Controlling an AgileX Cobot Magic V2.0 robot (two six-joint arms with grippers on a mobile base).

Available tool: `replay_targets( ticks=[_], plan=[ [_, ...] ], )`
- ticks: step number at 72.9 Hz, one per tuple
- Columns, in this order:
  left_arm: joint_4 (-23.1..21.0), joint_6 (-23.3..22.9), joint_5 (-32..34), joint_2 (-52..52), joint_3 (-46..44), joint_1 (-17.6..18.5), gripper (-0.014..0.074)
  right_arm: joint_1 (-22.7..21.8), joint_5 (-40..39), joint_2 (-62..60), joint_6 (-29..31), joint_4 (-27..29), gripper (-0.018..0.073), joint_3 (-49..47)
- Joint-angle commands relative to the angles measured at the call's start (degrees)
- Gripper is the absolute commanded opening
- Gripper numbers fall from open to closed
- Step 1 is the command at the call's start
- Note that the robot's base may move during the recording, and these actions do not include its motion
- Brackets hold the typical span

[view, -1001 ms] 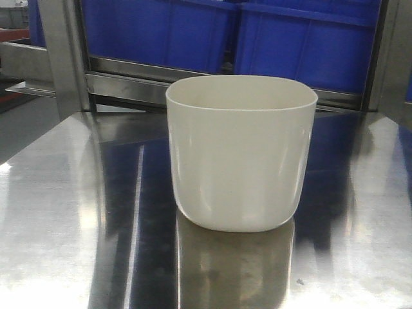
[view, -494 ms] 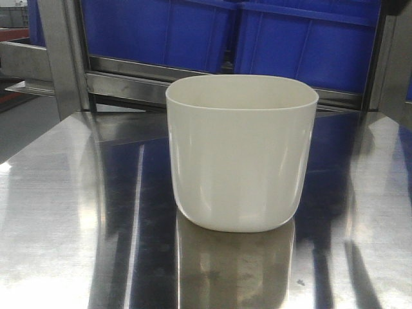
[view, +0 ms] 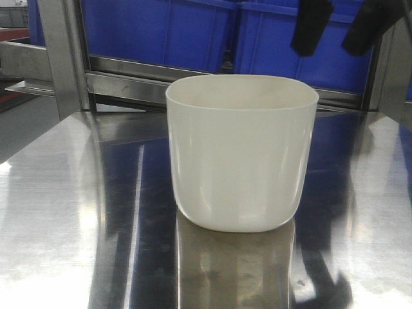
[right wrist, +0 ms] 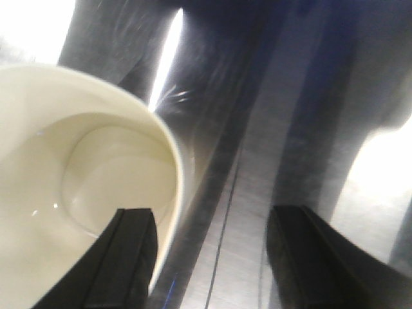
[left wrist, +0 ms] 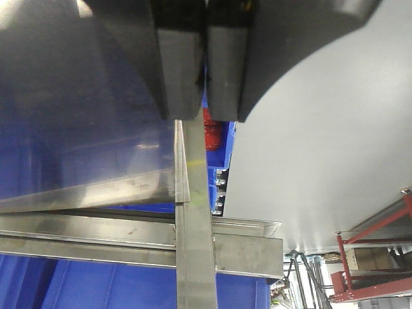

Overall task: Move white bin to right shelf second layer
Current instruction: 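Lower the right gripper into the white bin and close on its rim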

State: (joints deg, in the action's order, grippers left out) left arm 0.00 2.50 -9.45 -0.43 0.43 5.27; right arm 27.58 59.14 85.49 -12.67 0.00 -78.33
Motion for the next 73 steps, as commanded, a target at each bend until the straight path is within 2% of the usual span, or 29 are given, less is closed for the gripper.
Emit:
replay_targets(
  ticks=[1,73],
  plan=[
    [0.00,-0.30,5.01,-0.80,2.11,0.33,0.0085,0.76,-1.65,-0.65,0.65,1.17,0.0497,-2.17],
    [0.00,-0.30,5.01,-0.80,2.11,0.33,0.0085,1.60,-0.12,9.24,0.65,2.49,0.0497,-2.12]
  ],
)
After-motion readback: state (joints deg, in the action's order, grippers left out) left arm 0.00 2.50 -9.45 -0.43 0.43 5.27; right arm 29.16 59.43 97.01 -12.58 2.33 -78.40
